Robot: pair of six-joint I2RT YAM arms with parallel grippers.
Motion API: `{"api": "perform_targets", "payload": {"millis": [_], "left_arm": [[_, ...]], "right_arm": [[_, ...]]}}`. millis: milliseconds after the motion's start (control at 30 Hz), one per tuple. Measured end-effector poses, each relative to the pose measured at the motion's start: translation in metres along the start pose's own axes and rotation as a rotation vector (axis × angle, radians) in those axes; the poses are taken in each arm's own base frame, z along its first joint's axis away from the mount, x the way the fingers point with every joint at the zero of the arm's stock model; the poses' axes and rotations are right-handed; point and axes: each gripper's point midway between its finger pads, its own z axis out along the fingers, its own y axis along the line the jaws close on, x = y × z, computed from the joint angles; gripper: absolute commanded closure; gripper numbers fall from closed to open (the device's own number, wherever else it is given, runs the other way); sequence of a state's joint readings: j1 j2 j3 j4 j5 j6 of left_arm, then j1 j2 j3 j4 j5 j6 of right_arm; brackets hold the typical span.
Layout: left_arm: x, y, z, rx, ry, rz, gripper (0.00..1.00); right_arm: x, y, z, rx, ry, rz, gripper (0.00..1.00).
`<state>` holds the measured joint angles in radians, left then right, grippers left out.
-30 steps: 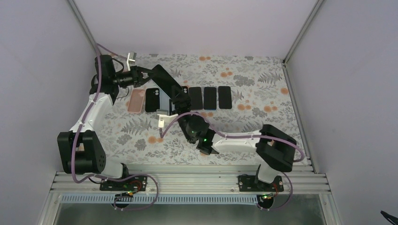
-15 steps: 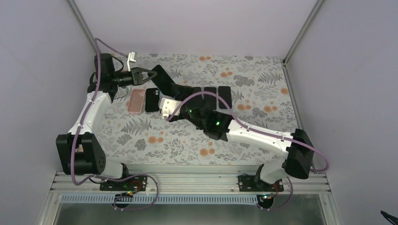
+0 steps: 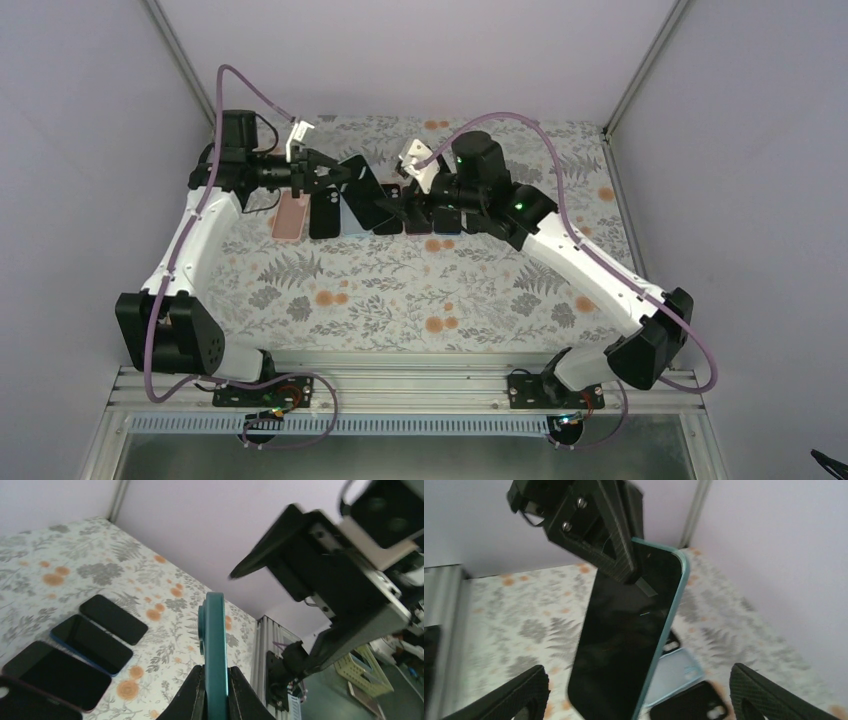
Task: Take the phone out of the phone case
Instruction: Place the phone at the center of the board.
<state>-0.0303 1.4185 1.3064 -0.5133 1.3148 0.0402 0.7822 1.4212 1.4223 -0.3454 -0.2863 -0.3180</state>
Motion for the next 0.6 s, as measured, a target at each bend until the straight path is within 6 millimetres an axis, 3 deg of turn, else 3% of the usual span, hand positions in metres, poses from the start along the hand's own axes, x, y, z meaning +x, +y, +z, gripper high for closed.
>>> {"api": "perform_targets", "payload": {"millis": [167,367,600], "left_arm": [[0.004,-0.024,0.011,0.08,0.034,0.088,0.98],[0.012,-0.042,0.024,0.145,0.067,0.146,0.98],[0.013,-0.061,0.034,0.194,0.091,0.206,0.98]], "right_arm": [[0.024,0.018,-0.001,-0.178,0.06,0.158,0.26],[0.031,0.032,-0.006,-0.299,0.082,0.271,0.45],[0.033,0.039,-0.005,-0.382,0.087,0.359,0.86]]}}
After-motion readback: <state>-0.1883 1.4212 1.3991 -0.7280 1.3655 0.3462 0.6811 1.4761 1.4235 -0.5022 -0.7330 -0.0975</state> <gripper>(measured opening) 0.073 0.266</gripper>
